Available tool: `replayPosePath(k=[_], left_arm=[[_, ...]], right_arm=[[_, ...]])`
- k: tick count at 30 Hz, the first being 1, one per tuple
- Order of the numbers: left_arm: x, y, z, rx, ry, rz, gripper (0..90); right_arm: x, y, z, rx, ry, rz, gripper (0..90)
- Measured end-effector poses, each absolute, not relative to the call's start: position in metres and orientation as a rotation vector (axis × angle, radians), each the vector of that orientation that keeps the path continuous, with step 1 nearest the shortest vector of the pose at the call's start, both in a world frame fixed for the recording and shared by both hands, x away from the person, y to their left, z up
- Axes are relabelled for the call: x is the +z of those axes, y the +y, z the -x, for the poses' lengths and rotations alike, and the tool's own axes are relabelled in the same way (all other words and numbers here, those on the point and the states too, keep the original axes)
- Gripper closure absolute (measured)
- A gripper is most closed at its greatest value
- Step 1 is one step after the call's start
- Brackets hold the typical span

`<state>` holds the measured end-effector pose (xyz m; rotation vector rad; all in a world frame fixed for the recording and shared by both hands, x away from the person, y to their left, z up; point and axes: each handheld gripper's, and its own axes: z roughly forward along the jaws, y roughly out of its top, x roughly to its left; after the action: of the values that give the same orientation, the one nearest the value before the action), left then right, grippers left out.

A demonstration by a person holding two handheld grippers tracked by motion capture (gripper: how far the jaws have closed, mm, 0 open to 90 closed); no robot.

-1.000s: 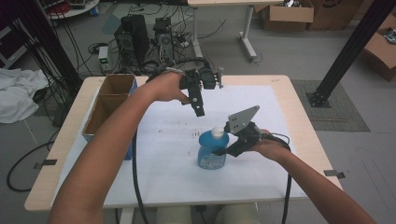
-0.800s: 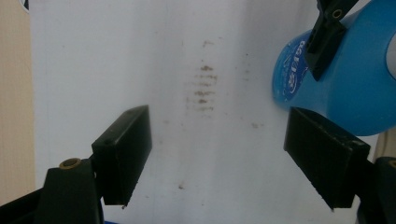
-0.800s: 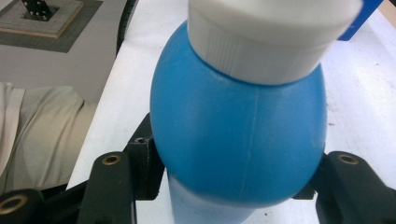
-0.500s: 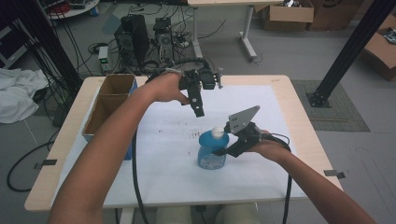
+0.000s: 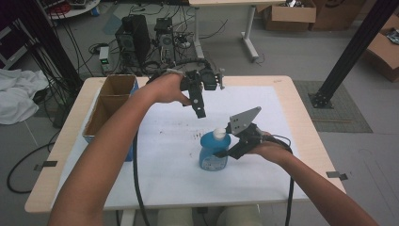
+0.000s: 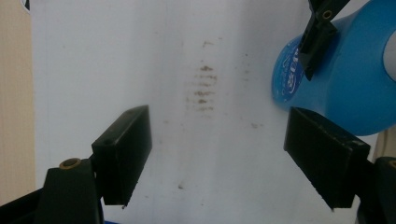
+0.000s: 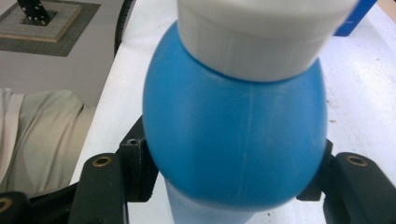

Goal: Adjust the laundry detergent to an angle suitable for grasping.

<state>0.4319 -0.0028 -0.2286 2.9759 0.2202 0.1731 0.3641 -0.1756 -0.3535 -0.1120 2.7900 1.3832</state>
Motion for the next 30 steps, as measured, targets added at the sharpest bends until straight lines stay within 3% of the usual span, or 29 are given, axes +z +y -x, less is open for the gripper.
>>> replayPosePath(k=[30], left_arm=[[-0.2283, -0.0029, -0.4315, 0.177, 0.224, -2.978, 24.1]], right_arm=[[-0.3542, -0.179, -0.3653, 1.397, 2.801, 0.013, 24.1]])
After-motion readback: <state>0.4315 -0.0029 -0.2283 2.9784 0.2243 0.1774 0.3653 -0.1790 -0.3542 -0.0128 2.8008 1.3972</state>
